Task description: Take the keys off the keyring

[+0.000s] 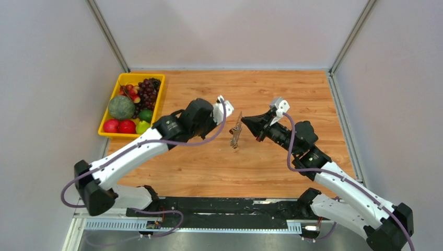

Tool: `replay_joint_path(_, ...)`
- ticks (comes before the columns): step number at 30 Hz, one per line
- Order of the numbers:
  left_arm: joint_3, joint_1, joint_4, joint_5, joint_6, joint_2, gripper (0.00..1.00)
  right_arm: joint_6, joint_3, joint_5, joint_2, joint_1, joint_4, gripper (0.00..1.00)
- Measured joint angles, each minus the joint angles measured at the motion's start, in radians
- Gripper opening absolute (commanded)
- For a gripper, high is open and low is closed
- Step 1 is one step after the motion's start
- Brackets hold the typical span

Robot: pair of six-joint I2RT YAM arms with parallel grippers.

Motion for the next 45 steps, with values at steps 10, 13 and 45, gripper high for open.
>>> replay_joint_path(10,0.156,0.365,0.034,0.186,-0.446,0.427,0.19,-0.042,-0.053,0.305,-0.177,-0.001,-0.161,0.00)
replay_joint_path(13,0.156,0.450,0.087,0.260,-0.509,0.510,0.38,-0.050,-0.053,0.341,-0.186,-0.001,-0.194,0.00)
replay_joint_path(45,-0.396,0.157,0.612,0.603,-0.169,-0.147,0.99,-0.042,0.070,0.138,-0.072,-0.002,-0.340,0.00)
